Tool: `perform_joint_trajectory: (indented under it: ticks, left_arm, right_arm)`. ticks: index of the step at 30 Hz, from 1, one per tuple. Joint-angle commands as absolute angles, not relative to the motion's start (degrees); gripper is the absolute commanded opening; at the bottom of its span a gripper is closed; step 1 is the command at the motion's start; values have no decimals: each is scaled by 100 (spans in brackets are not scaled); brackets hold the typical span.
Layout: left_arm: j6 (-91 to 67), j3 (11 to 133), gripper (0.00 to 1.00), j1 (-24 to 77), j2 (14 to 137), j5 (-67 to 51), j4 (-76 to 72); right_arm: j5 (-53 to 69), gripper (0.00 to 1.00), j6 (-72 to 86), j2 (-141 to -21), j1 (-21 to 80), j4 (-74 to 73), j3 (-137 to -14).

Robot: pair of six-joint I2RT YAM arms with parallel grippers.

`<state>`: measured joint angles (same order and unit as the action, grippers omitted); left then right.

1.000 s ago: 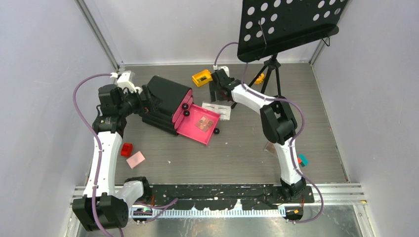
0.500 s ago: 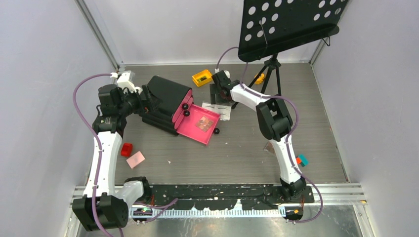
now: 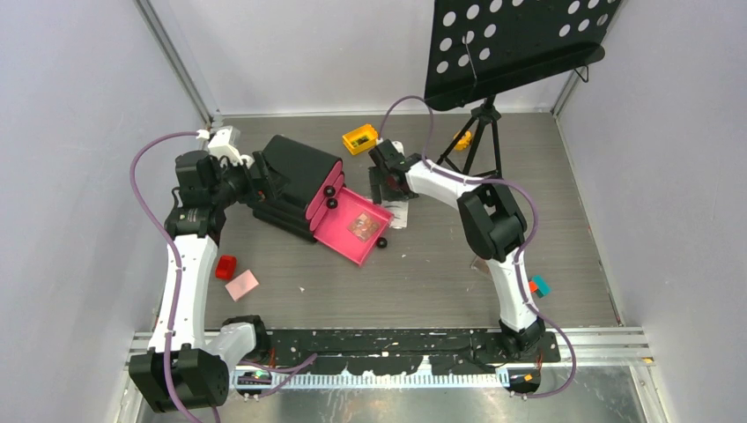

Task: Organize the makeup
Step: Move the makeup tool to the center of the board.

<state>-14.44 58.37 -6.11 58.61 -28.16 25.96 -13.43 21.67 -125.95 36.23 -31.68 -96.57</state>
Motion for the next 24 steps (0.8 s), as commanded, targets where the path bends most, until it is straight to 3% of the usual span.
perform_joint_trajectory:
  ticks: [1, 24]
  left_arm:
    - [-1450, 5862, 90, -606, 5827, -2939, 2305]
    - [-1459, 5843, 90, -612, 5836, -2962, 2295]
  right_arm:
    - [-1507, 80, 2193, -12382, 3841, -3873, -9240]
    - [-2918, 83, 3055, -11353, 3761, -4386, -7350]
